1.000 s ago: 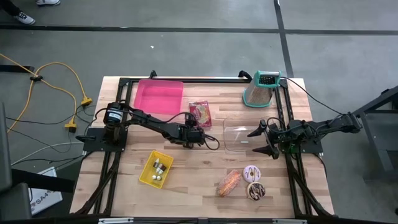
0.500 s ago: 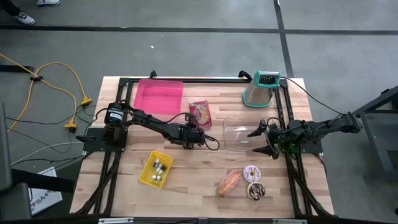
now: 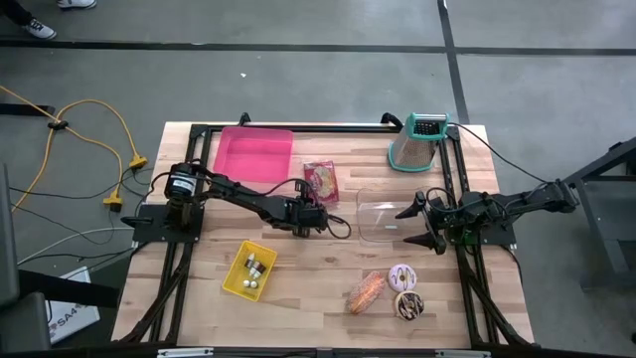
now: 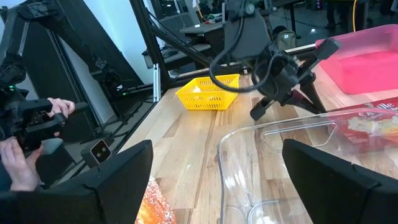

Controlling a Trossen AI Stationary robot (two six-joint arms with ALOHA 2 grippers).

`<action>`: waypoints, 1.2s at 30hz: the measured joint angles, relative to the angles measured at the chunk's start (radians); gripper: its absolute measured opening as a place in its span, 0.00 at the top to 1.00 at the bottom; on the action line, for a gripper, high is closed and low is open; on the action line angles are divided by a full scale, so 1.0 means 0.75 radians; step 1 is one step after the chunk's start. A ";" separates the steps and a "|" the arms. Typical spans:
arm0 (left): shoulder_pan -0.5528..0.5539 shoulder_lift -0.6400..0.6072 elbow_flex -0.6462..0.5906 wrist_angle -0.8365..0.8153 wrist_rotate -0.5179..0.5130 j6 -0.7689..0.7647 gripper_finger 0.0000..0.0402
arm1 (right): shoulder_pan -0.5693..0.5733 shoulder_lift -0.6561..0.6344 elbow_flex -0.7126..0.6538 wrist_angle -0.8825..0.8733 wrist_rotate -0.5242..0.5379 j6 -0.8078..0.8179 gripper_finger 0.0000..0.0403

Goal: Pick & Place Food Item
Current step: Put the red popcorn bag into the pink bin

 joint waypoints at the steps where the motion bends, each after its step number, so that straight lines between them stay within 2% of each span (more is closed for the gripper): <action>1: 0.000 -0.010 0.000 0.002 -0.001 0.005 1.00 | 0.000 0.000 0.000 0.000 0.000 0.000 0.14; 22: 0.002 -0.204 0.002 -0.014 -0.108 0.139 1.00 | 0.000 -0.001 0.000 -0.001 0.000 0.000 0.14; 36: -0.003 -0.279 0.004 -0.016 -0.113 0.155 1.00 | 0.000 0.000 0.000 -0.001 0.000 0.000 0.14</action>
